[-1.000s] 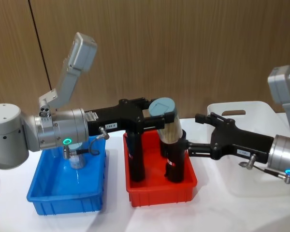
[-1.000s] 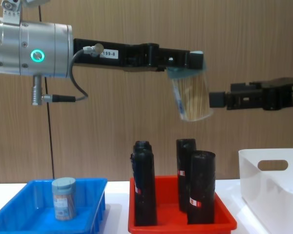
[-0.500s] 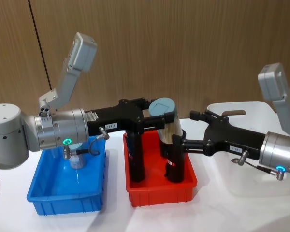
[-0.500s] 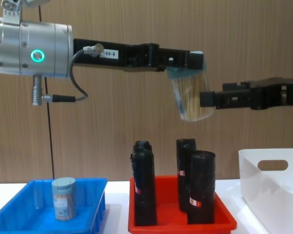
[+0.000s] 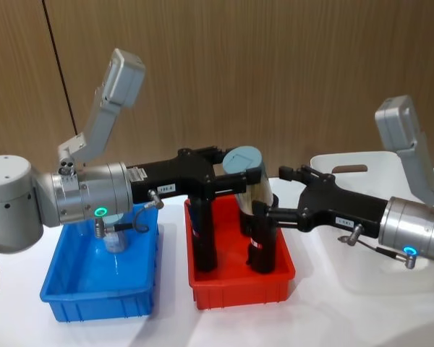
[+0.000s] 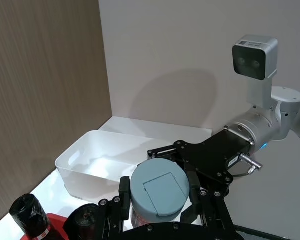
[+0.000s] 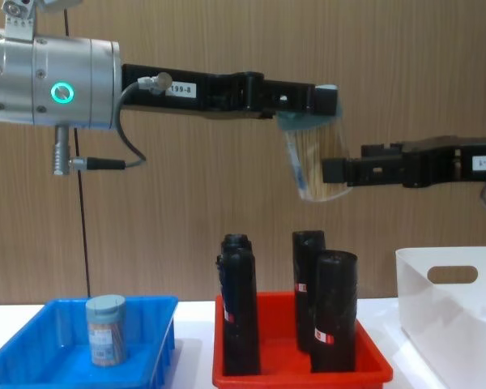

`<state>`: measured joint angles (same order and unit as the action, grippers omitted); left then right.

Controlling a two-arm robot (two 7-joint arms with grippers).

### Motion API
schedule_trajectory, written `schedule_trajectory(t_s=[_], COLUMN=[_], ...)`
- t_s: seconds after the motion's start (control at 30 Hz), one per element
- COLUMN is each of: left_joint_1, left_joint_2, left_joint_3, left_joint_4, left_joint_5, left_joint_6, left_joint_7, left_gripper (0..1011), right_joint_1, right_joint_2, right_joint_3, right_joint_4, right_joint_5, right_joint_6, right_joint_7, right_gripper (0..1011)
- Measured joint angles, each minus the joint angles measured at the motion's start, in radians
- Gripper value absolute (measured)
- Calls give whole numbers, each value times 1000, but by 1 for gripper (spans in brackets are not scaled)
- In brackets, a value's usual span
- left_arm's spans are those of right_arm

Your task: Pick the cotton swabs from the blue box and place them into the white box.

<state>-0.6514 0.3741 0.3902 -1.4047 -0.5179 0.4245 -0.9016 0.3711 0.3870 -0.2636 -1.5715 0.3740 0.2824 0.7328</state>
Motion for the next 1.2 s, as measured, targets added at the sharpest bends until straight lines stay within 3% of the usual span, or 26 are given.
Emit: schedule_trajectory(t_s=[1.2], left_joint_1=[0], left_joint_2=[0], left_joint_3=[0], left_joint_4=[0], left_joint_5=[0], left_joint_6=[0], left_joint_7=[0], left_gripper=[690], right_joint_1=[62], right_joint_2=[-47], right_joint_3=[-52], right_joint_4=[66], right_joint_5=[-17], right_joint_6=[-22], right_joint_7=[13], right_gripper=[981])
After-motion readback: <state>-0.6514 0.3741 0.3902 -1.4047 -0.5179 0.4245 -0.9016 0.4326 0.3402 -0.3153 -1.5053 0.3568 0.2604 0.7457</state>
